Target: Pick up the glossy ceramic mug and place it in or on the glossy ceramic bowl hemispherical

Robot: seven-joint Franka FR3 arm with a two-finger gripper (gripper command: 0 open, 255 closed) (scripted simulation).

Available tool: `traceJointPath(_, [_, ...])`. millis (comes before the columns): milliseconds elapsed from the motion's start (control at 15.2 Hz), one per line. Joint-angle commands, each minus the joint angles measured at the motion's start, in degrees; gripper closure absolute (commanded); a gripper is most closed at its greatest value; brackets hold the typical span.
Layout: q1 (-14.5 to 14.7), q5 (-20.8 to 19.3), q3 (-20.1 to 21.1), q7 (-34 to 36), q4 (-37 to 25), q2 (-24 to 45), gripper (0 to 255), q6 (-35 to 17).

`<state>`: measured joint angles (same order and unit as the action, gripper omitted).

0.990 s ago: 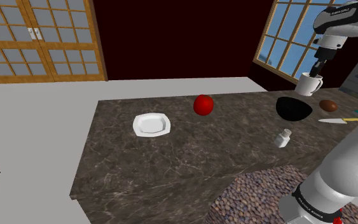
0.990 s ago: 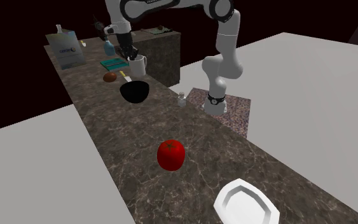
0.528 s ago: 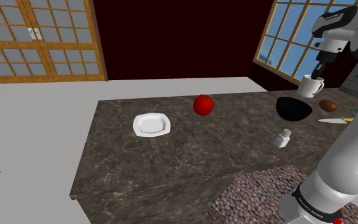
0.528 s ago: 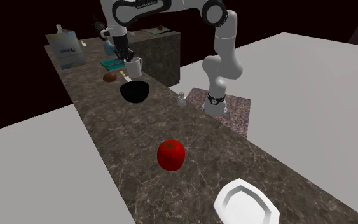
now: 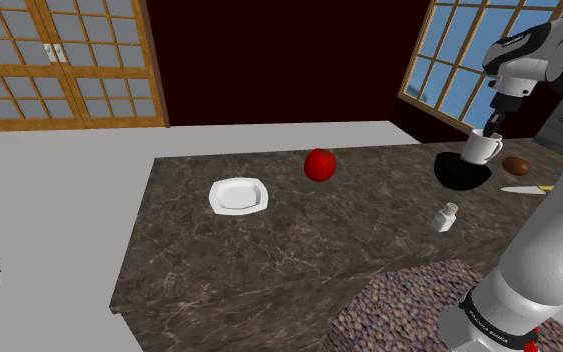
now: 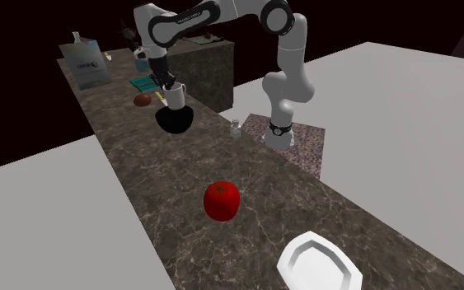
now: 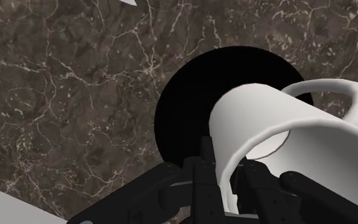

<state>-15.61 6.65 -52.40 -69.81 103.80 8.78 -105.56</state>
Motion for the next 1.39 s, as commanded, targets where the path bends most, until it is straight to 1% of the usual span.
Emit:
traceJointPath(0, [0.14, 0.13, 0.12, 0.06, 1.43, 0.08, 255, -1.52])
traceJointPath(198, [-0.08, 0.95, 0.31, -0.5, 3.42, 0.96, 255, -4.03])
traceJointPath(726, [-0.08, 0.95, 0.31, -0.5, 3.42, 0.96, 255, -4.03])
traceJointPath(792, [-0.08, 0.95, 0.31, -0.5, 3.42, 0.96, 0, -4.03])
traceJointPath(1122, [-0.08, 0.95, 0.31, -0.49, 3.42, 0.96, 0, -4.03])
traceJointPath(1320, [0.01, -0.03, 0.0, 0.2, -1.58, 0.01, 0, 1.52])
